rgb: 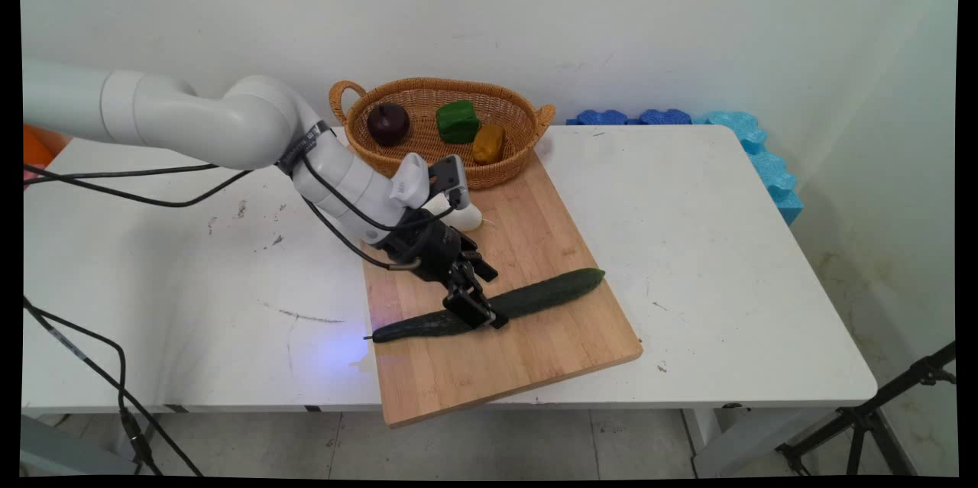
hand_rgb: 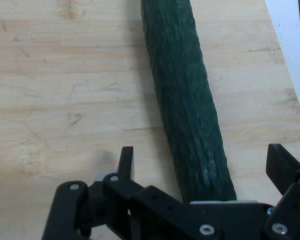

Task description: Pick up the cucumber from the cutting board, then place the picked object in the vegetable basket

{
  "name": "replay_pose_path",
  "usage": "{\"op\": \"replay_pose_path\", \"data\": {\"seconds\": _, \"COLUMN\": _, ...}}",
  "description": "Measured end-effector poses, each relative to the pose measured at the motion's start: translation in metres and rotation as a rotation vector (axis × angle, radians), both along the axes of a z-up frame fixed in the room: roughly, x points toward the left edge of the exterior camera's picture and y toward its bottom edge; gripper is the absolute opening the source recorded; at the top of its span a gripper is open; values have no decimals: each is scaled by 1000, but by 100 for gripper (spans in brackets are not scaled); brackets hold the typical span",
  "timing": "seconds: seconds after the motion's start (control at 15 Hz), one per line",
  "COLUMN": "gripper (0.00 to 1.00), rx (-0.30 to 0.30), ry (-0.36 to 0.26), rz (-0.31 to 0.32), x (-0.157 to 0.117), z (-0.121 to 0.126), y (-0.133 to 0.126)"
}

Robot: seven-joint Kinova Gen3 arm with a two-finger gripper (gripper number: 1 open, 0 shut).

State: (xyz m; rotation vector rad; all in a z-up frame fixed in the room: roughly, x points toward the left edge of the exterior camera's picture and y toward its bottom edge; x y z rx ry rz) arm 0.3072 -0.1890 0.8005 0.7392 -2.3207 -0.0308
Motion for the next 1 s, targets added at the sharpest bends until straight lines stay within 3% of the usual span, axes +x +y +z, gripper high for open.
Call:
{"op": "replay_pose_path", "data": {"seconds": 0.13, "gripper": 100, "rx": -2, "ry": -6, "rz": -7, "x": -3, "z": -3, "y": -1}}
{"op": "replay_pose_path", "data": {"seconds": 0.2, "gripper": 0, "rx": -3, "ry": -8, "rz": -10, "x": -5, "z": -4, "y": -2}}
{"op": "replay_pose_path", "data": {"seconds": 0.67, "gripper": 0, "rx": -16, "ry": -26, "rz": -42, "x": -9, "z": -10, "y": -3}}
{"op": "replay_pose_path", "data": {"seconds": 1.0, "gripper": 0, "rx": -50, "ry": -30, "rz": -53, "x": -6, "z": 2, "y": -10}}
